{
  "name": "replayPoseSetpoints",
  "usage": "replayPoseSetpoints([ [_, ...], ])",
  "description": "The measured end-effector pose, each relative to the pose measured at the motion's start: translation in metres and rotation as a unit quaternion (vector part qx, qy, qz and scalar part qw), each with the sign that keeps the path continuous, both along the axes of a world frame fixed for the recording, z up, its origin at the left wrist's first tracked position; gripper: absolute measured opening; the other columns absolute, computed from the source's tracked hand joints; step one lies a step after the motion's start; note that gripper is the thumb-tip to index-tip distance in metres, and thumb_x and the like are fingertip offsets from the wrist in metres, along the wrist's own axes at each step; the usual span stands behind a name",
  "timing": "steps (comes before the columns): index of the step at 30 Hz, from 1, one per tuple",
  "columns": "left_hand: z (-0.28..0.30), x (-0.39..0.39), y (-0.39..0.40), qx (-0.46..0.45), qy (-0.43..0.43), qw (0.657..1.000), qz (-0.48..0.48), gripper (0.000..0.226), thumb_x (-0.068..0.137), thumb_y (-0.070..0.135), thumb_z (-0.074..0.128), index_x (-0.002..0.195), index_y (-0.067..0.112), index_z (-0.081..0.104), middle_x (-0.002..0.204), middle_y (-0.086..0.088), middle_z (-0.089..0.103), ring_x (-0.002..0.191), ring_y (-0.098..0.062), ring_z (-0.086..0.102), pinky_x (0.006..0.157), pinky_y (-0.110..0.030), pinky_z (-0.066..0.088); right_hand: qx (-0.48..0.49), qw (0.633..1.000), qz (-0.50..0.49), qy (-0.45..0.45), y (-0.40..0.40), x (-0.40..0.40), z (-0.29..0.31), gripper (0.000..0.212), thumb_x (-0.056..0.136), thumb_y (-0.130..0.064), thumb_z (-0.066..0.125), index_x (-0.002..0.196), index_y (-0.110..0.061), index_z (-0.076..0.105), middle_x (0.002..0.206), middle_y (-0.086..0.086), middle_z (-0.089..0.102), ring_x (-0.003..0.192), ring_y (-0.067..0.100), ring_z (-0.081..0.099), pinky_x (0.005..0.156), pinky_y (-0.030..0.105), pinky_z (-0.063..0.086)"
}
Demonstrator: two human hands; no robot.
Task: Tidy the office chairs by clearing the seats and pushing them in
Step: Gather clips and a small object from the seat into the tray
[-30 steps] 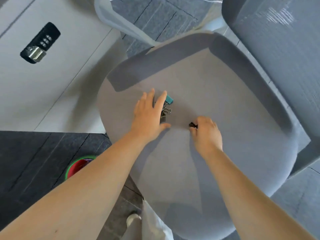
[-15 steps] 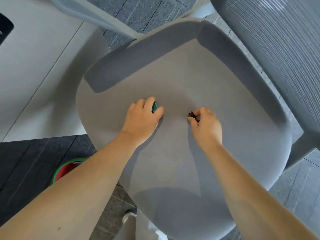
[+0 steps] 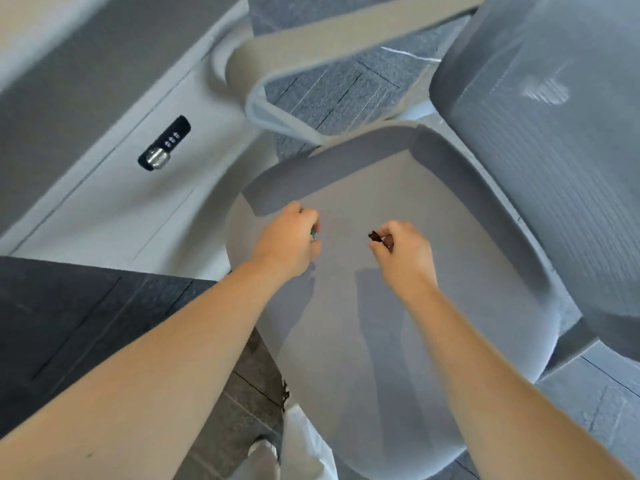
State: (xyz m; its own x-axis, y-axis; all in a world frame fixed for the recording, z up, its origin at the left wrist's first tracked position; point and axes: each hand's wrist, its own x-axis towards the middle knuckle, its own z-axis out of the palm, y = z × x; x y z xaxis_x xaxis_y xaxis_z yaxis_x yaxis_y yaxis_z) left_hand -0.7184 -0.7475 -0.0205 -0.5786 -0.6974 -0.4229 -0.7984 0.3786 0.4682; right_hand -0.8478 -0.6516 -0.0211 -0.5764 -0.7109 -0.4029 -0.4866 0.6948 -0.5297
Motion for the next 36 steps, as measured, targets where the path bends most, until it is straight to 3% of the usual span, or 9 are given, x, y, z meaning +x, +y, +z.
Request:
replayPoseSetpoints([
  [7, 0.134, 0.047, -0.032, -0.071, 0.006, 0.997, 0.039, 0.024, 0.09, 0.015, 0.052, 0.113, 0.009, 0.055, 0.128, -0.01, 0.046, 0.108, -0.033, 0.053, 0.093, -0.039, 0.045, -0.069, 0.988, 0.128, 0.058, -0.065, 0.026, 0.122, 0.017, 0.088, -0.003, 0.052, 0.103, -0.003, 0.06, 0.112, 0.014, 0.056, 0.106, 0.029, 0.05, 0.073, 0.028, 0.035],
  [13, 0.234, 0.1, -0.061, -0.145, 0.029, 0.984, 0.094, 0.022, 0.088, 0.006, 0.048, 0.109, 0.004, 0.056, 0.126, -0.012, 0.049, 0.103, -0.034, 0.055, 0.085, -0.037, 0.045, -0.123, 0.959, 0.226, 0.117, -0.122, 0.077, 0.217, 0.019, 0.085, 0.001, 0.052, 0.101, -0.002, 0.06, 0.112, 0.018, 0.058, 0.104, 0.032, 0.051, 0.074, 0.032, 0.038],
  [17, 0.277, 0.149, -0.067, -0.156, 0.051, 0.973, 0.164, 0.019, 0.088, 0.006, 0.051, 0.106, 0.003, 0.057, 0.123, -0.012, 0.049, 0.105, -0.032, 0.053, 0.092, -0.038, 0.047, -0.158, 0.934, 0.3, 0.115, -0.151, 0.125, 0.252, 0.018, 0.084, 0.003, 0.049, 0.098, -0.002, 0.06, 0.109, 0.018, 0.059, 0.105, 0.032, 0.048, 0.073, 0.03, 0.034],
  [23, 0.309, 0.247, -0.064, -0.193, 0.025, 0.938, 0.287, 0.022, 0.089, 0.015, 0.055, 0.11, 0.008, 0.057, 0.124, -0.008, 0.05, 0.105, -0.03, 0.055, 0.086, -0.033, 0.044, -0.184, 0.903, 0.381, 0.077, -0.18, 0.212, 0.284, 0.01, 0.085, 0.001, 0.048, 0.087, -0.007, 0.054, 0.091, 0.01, 0.053, 0.085, 0.026, 0.047, 0.069, 0.029, 0.031],
  [28, 0.317, 0.325, -0.075, -0.227, 0.045, 0.889, 0.395, 0.022, 0.088, 0.013, 0.056, 0.108, 0.004, 0.061, 0.122, -0.008, 0.051, 0.101, -0.027, 0.055, 0.067, -0.022, 0.035, -0.208, 0.883, 0.418, 0.049, -0.204, 0.279, 0.295, 0.014, 0.085, -0.003, 0.051, 0.097, 0.0, 0.058, 0.087, 0.002, 0.049, 0.08, 0.02, 0.044, 0.067, 0.028, 0.032],
  [32, 0.32, 0.371, -0.11, -0.225, 0.064, 0.876, 0.423, 0.025, 0.091, 0.015, 0.055, 0.111, 0.001, 0.059, 0.124, -0.014, 0.048, 0.086, -0.021, 0.047, 0.075, -0.023, 0.034, -0.215, 0.881, 0.42, 0.033, -0.226, 0.319, 0.299, 0.013, 0.085, -0.003, 0.052, 0.096, 0.0, 0.058, 0.087, 0.002, 0.051, 0.08, 0.021, 0.045, 0.068, 0.027, 0.033],
  [36, 0.309, 0.402, -0.147, -0.182, 0.024, 0.897, 0.402, 0.035, 0.093, 0.024, 0.052, 0.122, 0.005, 0.052, 0.131, -0.013, 0.041, 0.111, -0.03, 0.05, 0.092, -0.031, 0.041, -0.209, 0.883, 0.42, 0.026, -0.246, 0.354, 0.297, 0.016, 0.085, -0.002, 0.053, 0.099, -0.001, 0.06, 0.095, 0.009, 0.06, 0.082, 0.019, 0.046, 0.07, 0.025, 0.034],
])
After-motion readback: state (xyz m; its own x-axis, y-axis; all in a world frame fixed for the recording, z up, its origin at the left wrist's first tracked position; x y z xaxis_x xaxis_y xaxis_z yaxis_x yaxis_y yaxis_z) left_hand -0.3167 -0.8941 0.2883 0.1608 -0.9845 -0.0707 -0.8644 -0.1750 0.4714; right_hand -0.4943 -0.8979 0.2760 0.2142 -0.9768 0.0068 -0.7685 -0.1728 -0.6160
